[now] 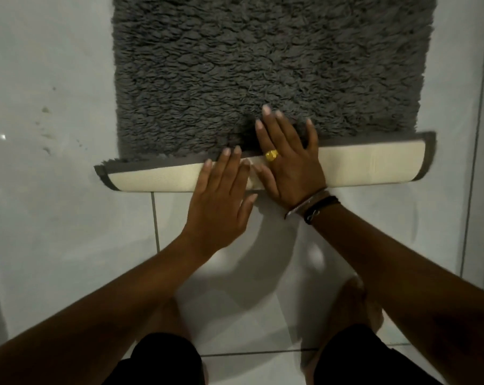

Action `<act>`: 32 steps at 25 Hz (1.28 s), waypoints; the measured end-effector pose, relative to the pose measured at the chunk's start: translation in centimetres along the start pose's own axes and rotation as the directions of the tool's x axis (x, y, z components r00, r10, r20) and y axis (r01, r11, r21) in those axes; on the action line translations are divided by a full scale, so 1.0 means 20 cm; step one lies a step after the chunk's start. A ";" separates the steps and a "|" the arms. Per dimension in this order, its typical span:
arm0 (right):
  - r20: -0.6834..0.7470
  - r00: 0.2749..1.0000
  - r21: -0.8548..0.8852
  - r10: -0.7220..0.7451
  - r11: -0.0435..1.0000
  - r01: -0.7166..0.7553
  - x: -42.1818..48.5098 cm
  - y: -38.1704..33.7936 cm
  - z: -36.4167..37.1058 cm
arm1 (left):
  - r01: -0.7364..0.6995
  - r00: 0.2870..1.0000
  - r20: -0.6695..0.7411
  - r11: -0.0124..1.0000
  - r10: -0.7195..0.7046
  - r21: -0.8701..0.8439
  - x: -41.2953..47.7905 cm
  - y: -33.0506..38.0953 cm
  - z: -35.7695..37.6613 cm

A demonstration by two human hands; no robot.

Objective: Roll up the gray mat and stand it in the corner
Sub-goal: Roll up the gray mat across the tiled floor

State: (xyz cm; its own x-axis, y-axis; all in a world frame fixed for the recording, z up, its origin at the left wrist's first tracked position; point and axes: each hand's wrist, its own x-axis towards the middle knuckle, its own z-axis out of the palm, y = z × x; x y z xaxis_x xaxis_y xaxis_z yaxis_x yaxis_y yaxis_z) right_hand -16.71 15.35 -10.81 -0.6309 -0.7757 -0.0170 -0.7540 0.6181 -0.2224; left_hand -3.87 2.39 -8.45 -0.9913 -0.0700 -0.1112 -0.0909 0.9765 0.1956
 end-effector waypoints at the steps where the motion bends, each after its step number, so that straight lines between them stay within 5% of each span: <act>1: -0.019 1.000 -0.014 0.010 1.000 -0.010 0.09 0.03 -0.02 | 0.034 0.999 -0.009 0.999 -0.034 0.007 0.05 -0.03 0.01; 6: -0.031 0.952 0.034 0.303 0.953 -0.302 0.31 0.07 -0.14 | -0.107 0.989 -0.103 0.994 0.104 -0.026 0.53 -0.20 -0.05; 11: 0.066 0.942 -0.017 0.329 0.944 -0.329 0.08 -0.03 -0.18 | -0.119 0.993 0.010 0.992 0.119 0.045 0.59 -0.19 -0.11; 14: 0.054 0.976 -0.068 0.212 0.976 -0.208 0.09 0.07 -0.16 | -0.075 0.995 0.068 0.997 0.076 -0.010 0.65 -0.09 -0.14; 17: 0.034 0.997 -0.114 0.073 0.991 -0.069 0.46 0.14 -0.23 | -0.009 1.000 -0.021 1.000 0.010 0.017 0.88 -0.27 -0.33; 21: 0.067 0.961 -0.253 0.268 0.936 -0.244 0.68 0.25 -0.22 | 0.084 0.968 -0.230 0.994 -0.099 -0.074 0.91 -0.20 -0.34; 26: 0.015 0.919 -0.180 0.393 0.906 -0.384 0.77 0.22 -0.46 | -0.033 0.999 0.043 0.995 0.029 0.099 0.70 -0.30 -0.27; 29: 0.127 0.910 -0.033 0.394 0.919 -0.393 0.57 0.05 -0.57 | 0.036 0.977 0.211 0.999 -0.034 -0.006 0.87 -0.31 -0.34; 32: 0.149 0.941 0.032 0.304 0.950 -0.312 0.57 0.09 -0.50 | 0.116 0.981 0.153 0.992 -0.122 0.049 1.34 -0.42 -0.43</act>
State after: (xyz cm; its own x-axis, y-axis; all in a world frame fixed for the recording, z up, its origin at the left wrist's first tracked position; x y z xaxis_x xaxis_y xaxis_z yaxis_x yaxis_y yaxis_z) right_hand -27.05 8.91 -1.70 -0.7955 -0.5610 -0.2292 -0.5133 0.8248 -0.2371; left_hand -30.40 -9.51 -4.64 -0.9466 -0.1564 -0.2819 -0.2001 0.9707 0.1334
